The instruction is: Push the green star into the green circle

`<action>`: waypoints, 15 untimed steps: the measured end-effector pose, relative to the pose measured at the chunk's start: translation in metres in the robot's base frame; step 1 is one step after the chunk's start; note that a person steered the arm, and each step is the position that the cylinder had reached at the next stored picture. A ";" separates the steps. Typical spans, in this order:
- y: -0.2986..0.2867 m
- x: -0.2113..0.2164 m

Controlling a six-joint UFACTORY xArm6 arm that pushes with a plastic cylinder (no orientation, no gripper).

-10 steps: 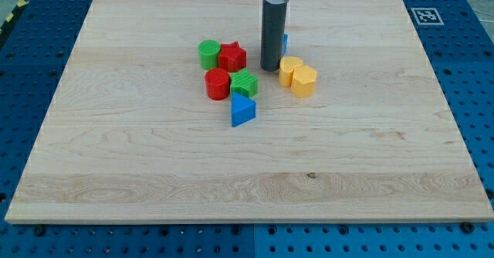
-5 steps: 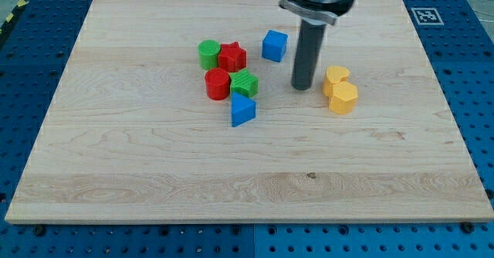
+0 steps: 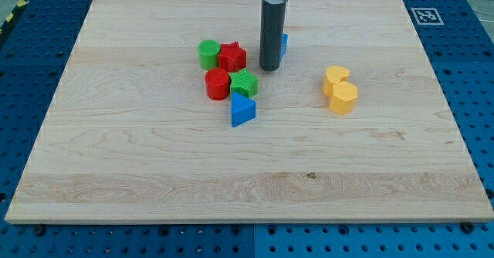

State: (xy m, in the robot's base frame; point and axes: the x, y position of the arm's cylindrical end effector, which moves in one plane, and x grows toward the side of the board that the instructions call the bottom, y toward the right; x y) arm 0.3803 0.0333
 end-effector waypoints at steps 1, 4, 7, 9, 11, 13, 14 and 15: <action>0.000 0.024; -0.037 0.090; -0.061 0.045; -0.048 0.038; -0.022 0.051; -0.003 0.039; 0.003 0.015; -0.007 0.005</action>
State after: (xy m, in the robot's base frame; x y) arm 0.3855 0.0259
